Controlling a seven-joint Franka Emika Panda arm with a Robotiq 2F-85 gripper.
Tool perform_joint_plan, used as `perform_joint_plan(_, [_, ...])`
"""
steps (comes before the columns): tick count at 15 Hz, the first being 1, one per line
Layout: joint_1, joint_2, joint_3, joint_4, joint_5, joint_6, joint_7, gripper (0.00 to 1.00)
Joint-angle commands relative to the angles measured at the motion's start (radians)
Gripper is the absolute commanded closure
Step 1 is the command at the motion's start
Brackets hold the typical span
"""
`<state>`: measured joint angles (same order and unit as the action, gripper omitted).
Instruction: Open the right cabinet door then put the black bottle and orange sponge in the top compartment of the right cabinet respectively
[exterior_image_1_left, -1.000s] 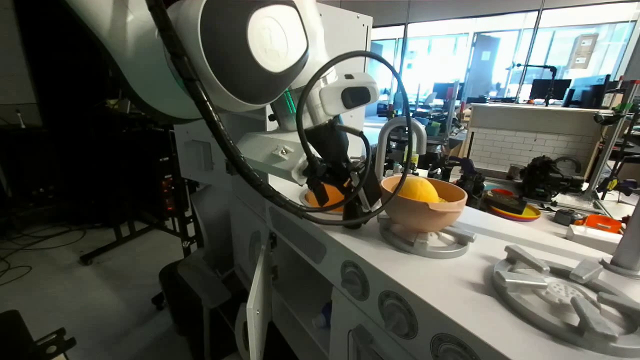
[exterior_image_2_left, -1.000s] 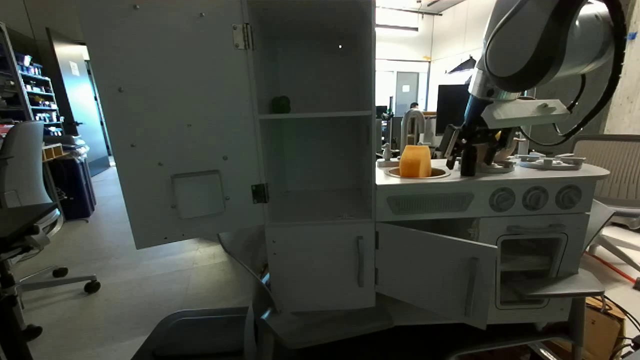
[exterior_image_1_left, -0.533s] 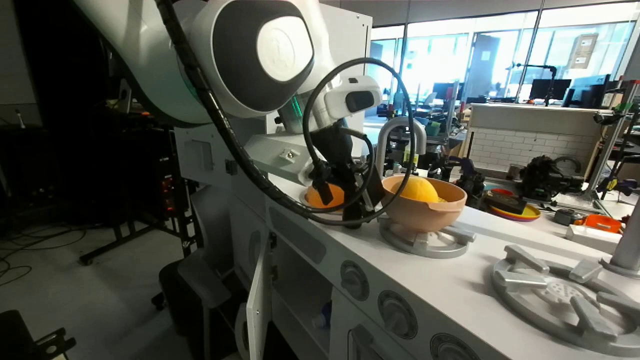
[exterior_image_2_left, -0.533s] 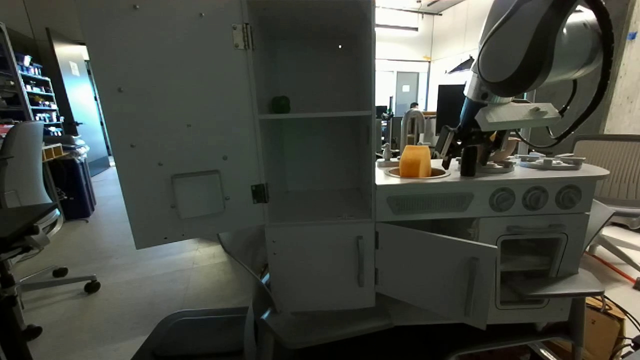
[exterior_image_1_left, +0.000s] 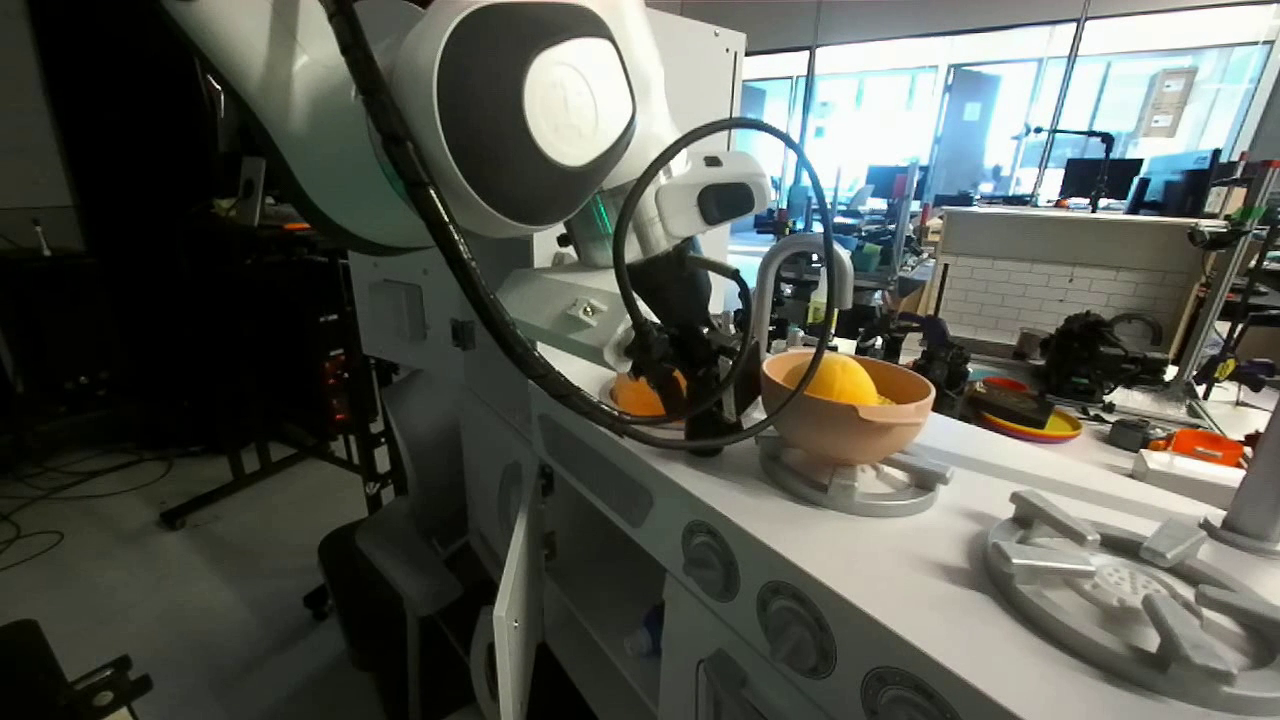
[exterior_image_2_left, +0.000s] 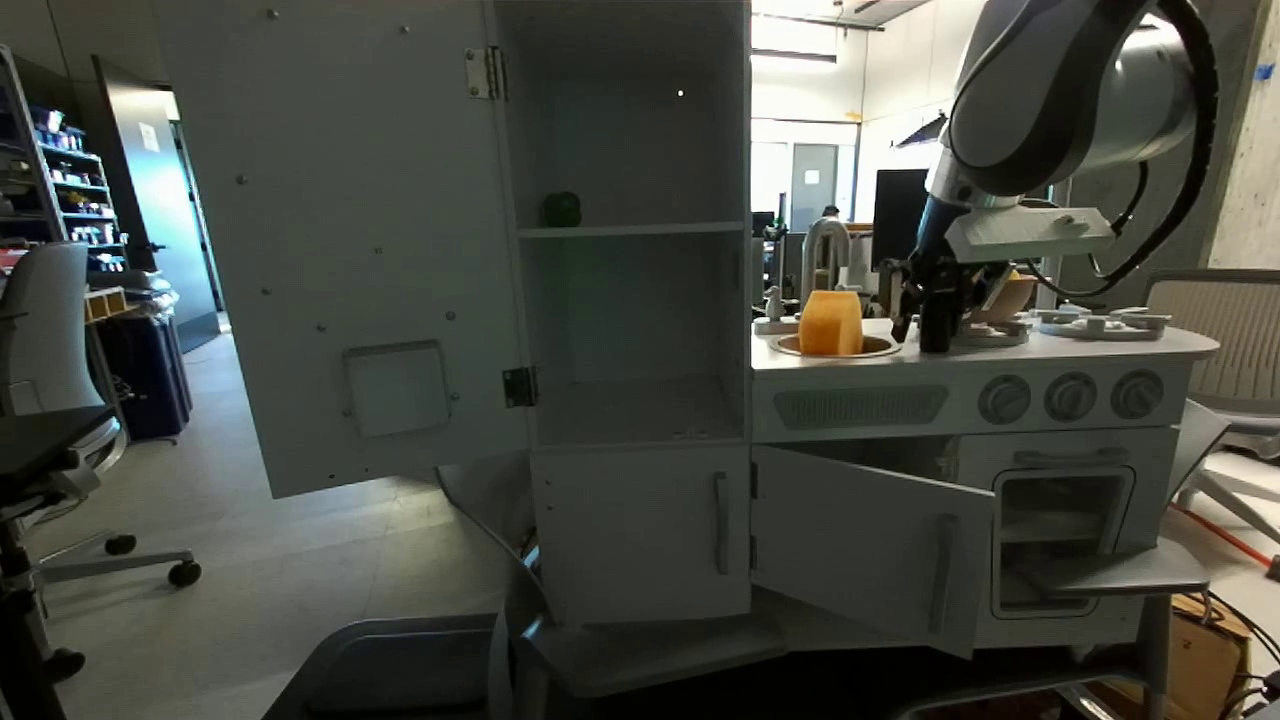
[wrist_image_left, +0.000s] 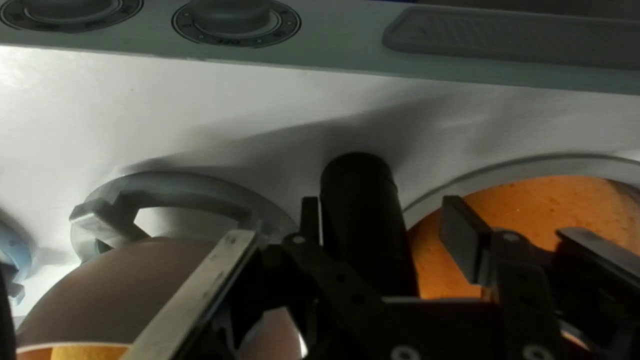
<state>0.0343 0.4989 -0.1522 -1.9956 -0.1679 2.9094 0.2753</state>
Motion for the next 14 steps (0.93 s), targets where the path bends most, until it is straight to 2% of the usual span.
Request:
perform_joint_plan(1, [0.013,0.023,-0.019,0.018,0.029,0.039,-0.017,0.69])
perform_joint_plan(4, [0.032,0.023,-0.041,0.015,0.02,0.037,-0.004,0.89])
perform_joint_plan(9, [0.073,-0.075,-0.101,-0.106,-0.013,-0.003,-0.006,0.89])
perform_joint_plan(11, [0.058,-0.119,-0.105,-0.192,-0.024,0.005,-0.045,0.89])
perform_joint_plan(12, [0.072,-0.172,-0.118,-0.249,-0.041,-0.016,-0.053,0.89])
perform_joint_plan(14, [0.046,-0.224,-0.119,-0.351,-0.064,0.012,-0.098,0.89])
